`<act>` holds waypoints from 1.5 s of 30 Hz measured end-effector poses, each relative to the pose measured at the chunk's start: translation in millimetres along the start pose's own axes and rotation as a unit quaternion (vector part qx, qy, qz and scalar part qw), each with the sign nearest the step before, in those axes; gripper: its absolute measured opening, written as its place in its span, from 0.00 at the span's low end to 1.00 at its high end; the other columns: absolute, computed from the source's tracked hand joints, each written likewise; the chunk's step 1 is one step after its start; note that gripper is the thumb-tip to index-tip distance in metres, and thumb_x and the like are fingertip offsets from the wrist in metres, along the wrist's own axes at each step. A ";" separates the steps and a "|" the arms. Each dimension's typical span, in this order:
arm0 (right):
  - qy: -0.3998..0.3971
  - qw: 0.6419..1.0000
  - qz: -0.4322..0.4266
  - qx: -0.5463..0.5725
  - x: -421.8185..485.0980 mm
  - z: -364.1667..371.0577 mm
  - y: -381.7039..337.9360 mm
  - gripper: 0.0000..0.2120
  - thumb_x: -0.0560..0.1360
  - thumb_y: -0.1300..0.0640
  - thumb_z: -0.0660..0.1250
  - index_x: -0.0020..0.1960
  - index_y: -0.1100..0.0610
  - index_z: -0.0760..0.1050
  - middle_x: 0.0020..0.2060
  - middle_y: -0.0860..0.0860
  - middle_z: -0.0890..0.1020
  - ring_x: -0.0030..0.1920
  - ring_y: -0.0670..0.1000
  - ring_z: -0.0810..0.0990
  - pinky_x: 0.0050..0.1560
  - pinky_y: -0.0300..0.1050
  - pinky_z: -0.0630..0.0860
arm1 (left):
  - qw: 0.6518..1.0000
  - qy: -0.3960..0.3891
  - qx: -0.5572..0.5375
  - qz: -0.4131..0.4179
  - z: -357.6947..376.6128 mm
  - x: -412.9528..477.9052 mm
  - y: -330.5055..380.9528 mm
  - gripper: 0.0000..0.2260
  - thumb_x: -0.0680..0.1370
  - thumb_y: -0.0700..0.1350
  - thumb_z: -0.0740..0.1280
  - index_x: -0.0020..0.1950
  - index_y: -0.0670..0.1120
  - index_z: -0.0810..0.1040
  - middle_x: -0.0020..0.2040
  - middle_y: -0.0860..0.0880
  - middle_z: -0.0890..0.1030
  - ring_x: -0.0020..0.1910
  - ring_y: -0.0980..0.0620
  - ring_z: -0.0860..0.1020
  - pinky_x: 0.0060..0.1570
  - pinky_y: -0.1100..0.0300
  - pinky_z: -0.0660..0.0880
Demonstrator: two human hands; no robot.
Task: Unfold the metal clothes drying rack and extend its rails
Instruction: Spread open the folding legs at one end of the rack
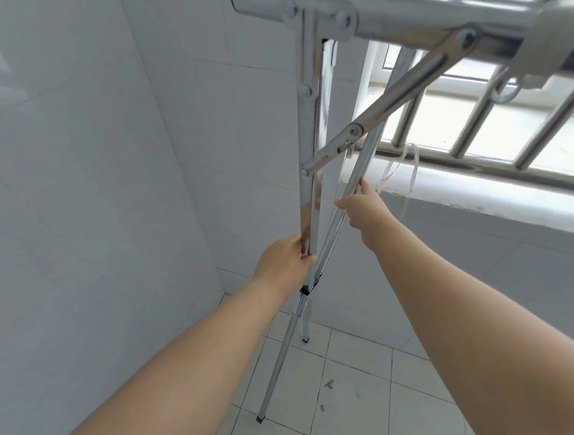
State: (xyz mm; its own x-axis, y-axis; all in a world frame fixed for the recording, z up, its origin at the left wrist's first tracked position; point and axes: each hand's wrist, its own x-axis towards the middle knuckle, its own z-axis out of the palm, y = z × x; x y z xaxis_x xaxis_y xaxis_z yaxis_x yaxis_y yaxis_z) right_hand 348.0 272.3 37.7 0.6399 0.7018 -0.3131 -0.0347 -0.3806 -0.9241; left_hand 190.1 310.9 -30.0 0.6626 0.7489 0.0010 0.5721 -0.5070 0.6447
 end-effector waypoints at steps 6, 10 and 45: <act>-0.008 1.000 -0.003 -0.003 25.8 -8.9 -7.0 0.31 0.76 0.65 0.63 0.74 0.48 0.56 0.43 0.48 0.69 0.40 0.45 0.72 0.35 0.39 0.68 | 0.999 0.014 -0.023 -0.018 2.4 28.4 2.4 0.07 0.72 0.46 0.66 0.47 0.45 0.77 0.44 0.46 0.82 0.43 0.44 0.78 0.39 0.56 0.73; -0.027 0.999 -0.011 -0.019 34.1 -9.3 -4.2 0.32 0.75 0.65 0.63 0.74 0.47 0.56 0.45 0.47 0.70 0.40 0.43 0.71 0.37 0.37 0.67 | 0.999 0.018 -0.024 -0.040 5.1 37.4 -6.7 0.07 0.73 0.48 0.66 0.49 0.48 0.78 0.48 0.50 0.82 0.41 0.50 0.78 0.35 0.60 0.66; 0.244 0.964 0.091 -0.048 -256.8 -161.0 126.0 0.36 0.75 0.54 0.67 0.77 0.51 0.51 0.75 0.53 0.60 0.73 0.55 0.62 0.68 0.51 0.63 | 0.926 -0.210 0.220 0.224 77.7 -121.3 146.0 0.22 0.80 0.52 0.56 0.72 0.45 0.60 0.70 0.43 0.67 0.66 0.41 0.68 0.59 0.48 0.69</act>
State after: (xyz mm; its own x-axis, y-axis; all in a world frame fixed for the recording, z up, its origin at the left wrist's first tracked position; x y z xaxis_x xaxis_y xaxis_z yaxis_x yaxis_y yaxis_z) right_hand 302.9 -52.8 36.9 0.9157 0.2599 -0.3065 -0.1244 -0.5419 -0.8312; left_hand 230.8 112.9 4.6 0.9577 0.2357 -0.1649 0.2743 -0.9208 0.2772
